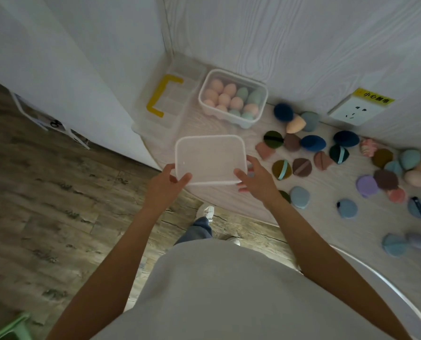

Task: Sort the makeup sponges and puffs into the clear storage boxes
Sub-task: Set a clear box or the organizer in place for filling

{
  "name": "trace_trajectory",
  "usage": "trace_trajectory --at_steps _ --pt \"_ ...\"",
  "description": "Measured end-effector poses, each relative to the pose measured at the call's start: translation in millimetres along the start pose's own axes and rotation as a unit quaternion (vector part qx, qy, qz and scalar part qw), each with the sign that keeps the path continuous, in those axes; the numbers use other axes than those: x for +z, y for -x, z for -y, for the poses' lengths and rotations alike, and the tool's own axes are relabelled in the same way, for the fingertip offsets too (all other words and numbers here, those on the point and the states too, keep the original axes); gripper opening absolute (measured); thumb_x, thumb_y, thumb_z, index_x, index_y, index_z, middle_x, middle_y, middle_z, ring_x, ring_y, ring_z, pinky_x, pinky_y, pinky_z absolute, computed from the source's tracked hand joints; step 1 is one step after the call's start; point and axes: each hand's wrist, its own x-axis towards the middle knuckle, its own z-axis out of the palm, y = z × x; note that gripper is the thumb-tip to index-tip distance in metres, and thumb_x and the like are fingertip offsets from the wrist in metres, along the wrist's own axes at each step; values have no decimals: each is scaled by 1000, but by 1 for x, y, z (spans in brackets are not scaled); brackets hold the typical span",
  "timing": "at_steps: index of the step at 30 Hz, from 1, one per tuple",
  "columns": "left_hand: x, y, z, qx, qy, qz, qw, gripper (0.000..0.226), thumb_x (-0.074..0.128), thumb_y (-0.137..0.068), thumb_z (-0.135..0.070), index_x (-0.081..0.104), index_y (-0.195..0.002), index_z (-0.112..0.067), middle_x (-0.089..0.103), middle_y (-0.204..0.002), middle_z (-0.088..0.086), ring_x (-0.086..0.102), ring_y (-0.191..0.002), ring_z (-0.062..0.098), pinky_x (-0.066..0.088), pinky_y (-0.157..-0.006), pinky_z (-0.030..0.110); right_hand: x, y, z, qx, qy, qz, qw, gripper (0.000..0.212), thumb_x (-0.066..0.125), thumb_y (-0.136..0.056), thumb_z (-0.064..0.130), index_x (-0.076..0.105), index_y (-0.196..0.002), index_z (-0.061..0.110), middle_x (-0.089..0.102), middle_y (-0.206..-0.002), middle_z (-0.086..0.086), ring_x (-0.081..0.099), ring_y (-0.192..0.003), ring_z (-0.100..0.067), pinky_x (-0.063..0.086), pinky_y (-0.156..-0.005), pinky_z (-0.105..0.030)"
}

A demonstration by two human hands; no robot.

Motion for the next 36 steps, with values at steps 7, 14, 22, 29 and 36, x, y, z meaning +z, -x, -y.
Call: trace_trajectory --at_steps 7,14,22,29,36 --pt "15 -4 -15 -52 186 9 981 41 56 -91 -36 50 -128 -19 67 -72 0 64 -64 13 55 -60 25 13 -2 -7 -4 -48 -86 995 44 49 -95 16 33 -135 6 46 -113 -3 62 -83 -22 56 -61 -21" --pt "13 -9 -16 -10 106 9 994 36 53 -91 -40 51 -122 -22 68 -70 -4 61 -57 11 48 -61 25 10 -12 -12 -19 82 -90 992 45 50 -93 31 36 -133 16 53 -119 -13 61 -91 -29 55 -77 -46" --pt "16 -14 -12 23 30 16 999 43 43 -93 -50 45 -125 -22 60 -58 -1 59 -56 15 52 -68 35 6 -5 -11 -30 175 -117 977 58 47 -94 38 23 -142 17 29 -138 -20 47 -113 -38 45 -95 -46" --pt "4 -27 -35 -54 121 47 990 63 22 -96 -55 58 -115 -6 60 -98 14 58 -90 28 48 -78 36 -23 -6 -7 -296 575 -27 762 103 79 -66 42 16 -147 31 6 -156 -15 5 -142 -39 15 -112 -56" --pt "1 -41 -29 -103 264 82 955 24 50 -95 -32 60 -106 -14 63 -103 5 63 -88 17 53 -82 33 -49 -6 31 -287 374 68 879 58 69 -80 32 45 -133 29 38 -145 3 32 -134 -17 26 -110 -36"
